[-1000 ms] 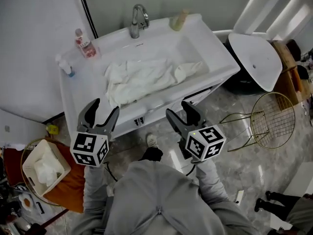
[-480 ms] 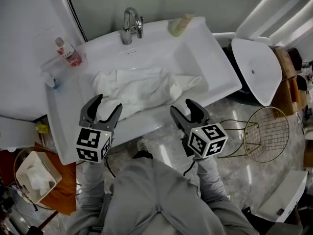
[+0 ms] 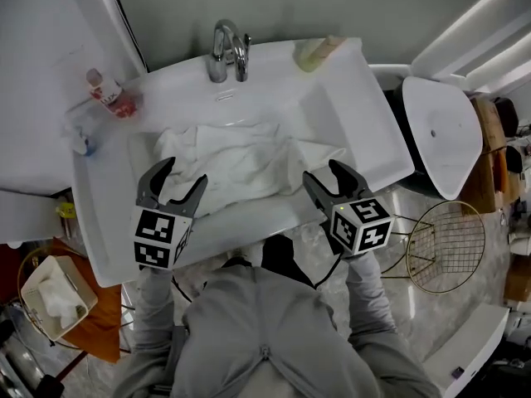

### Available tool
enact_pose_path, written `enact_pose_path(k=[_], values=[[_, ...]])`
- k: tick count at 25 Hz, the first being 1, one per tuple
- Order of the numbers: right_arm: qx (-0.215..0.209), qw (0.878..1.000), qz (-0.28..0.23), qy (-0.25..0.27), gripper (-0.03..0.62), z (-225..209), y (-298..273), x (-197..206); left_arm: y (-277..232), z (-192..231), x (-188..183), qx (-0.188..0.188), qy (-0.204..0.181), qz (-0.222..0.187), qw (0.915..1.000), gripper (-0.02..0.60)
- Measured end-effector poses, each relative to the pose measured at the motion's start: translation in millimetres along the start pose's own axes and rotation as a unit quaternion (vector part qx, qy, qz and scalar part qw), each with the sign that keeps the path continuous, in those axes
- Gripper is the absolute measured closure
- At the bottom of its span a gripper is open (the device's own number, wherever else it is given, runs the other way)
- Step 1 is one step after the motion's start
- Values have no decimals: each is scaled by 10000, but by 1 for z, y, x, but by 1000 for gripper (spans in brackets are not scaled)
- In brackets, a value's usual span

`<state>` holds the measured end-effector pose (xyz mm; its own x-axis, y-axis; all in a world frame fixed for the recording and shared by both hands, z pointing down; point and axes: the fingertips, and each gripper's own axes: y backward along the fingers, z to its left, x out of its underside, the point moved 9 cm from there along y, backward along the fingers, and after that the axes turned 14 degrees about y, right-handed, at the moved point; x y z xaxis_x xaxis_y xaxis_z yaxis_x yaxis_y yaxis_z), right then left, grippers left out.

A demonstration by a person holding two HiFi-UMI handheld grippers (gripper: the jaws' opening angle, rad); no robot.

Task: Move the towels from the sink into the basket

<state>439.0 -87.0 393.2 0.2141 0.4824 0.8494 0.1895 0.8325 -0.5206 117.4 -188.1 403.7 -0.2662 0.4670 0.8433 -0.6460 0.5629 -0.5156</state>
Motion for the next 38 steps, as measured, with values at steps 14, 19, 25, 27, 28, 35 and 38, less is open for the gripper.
enact_pose_path(k=[14, 19, 25, 27, 28, 35, 38], values=[[-2284, 9312, 1842, 2161, 338, -21, -113, 23, -54, 5, 41, -920, 51, 1613, 9826, 254], [-2901, 8758, 2440, 2987, 338, -8, -142, 47, -82, 2, 61, -952, -185, 2398, 9660, 230], [-3290, 8234, 2599, 3824, 338, 13, -168, 60, -110, 4, 87, -875, -395, 3121, 9452, 215], [-3367, 8136, 2625, 3946, 338, 17, -176, 63, -116, 5, 95, -840, -398, 3325, 9385, 199], [-3401, 8097, 2642, 3986, 338, 18, -179, 65, -119, 5, 99, -824, -411, 3411, 9355, 182], [-3534, 7765, 2729, 4446, 339, 28, -199, 80, -136, 8, 114, -605, -308, 3808, 9222, 176], [-3680, 7612, 2870, 4503, 339, 30, -204, 86, -142, 9, 119, -542, -294, 3906, 9185, 178]])
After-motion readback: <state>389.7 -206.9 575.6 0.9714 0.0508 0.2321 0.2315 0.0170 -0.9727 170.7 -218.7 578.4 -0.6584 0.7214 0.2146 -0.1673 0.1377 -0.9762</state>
